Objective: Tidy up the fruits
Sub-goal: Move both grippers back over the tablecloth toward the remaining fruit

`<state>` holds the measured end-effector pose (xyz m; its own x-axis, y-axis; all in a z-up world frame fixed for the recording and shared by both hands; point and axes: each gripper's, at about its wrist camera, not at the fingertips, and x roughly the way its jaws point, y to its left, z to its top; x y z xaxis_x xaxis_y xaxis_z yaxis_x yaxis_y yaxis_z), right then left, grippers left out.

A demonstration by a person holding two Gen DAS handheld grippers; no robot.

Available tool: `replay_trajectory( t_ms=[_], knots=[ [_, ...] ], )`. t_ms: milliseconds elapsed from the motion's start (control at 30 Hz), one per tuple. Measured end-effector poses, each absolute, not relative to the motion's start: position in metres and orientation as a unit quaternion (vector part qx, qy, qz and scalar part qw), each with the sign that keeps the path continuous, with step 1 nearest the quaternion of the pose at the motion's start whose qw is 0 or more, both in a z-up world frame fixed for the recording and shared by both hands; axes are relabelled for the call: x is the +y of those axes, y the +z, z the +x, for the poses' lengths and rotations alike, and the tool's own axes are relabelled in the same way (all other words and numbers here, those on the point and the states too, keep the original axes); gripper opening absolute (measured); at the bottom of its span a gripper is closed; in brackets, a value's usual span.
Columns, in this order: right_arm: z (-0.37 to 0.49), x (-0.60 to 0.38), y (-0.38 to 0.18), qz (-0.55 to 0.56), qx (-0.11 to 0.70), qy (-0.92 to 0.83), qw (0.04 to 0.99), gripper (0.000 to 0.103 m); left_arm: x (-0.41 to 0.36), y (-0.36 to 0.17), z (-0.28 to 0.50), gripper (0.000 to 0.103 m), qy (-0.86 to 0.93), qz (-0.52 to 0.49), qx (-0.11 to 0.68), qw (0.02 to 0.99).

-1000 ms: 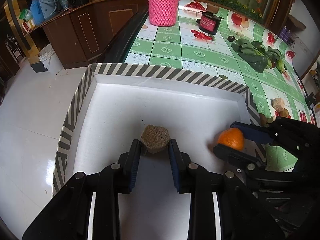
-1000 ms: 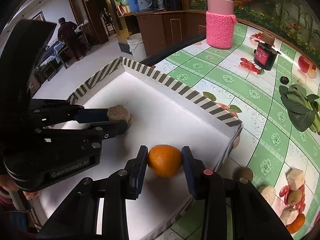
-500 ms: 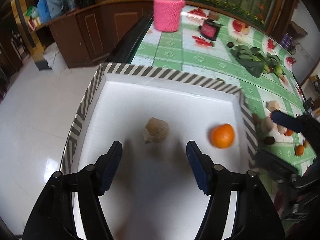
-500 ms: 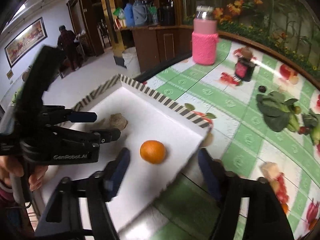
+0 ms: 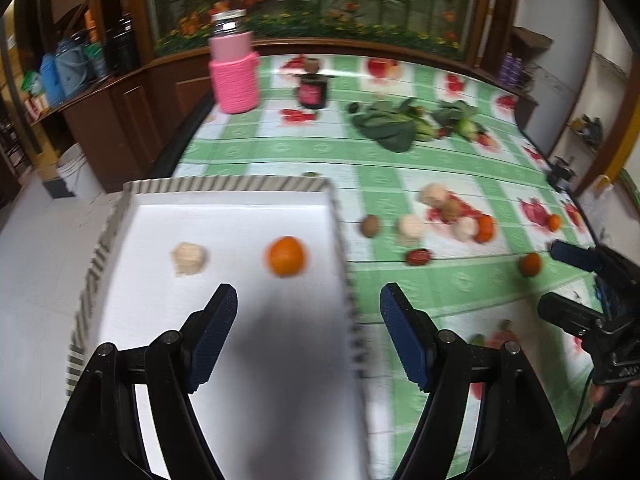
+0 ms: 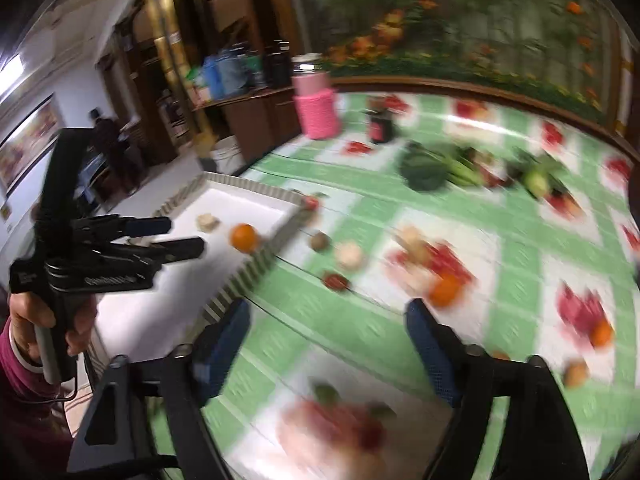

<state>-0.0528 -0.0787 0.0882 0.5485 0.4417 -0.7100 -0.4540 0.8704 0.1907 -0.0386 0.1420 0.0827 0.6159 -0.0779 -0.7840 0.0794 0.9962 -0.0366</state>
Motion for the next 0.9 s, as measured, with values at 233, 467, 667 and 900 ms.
replay_trajectory(
  t_ms=[233,467,667,900],
  knots=[
    [-0.071,-0.162,0.075,0.039,0.420,0.185,0.888,0.088,0.088,0.078,-0.040,0.074,-0.093,0.010,0.444,0.891],
    [-0.079,-0.206,0.061,0.020,0.416,0.140,0.898,0.088,0.024,0.070,-0.040,0.074,-0.146,0.035,0.461,0.874],
    [-0.063,-0.237,0.054,0.016,0.418,0.105,0.902,0.086,-0.019,0.062,-0.034,0.073,-0.172,0.048,0.475,0.862],
    [-0.026,-0.249,0.040,0.015,0.439,0.104,0.892,0.072,-0.054,0.051,-0.025,0.073,-0.186,0.059,0.488,0.851]
  ],
)
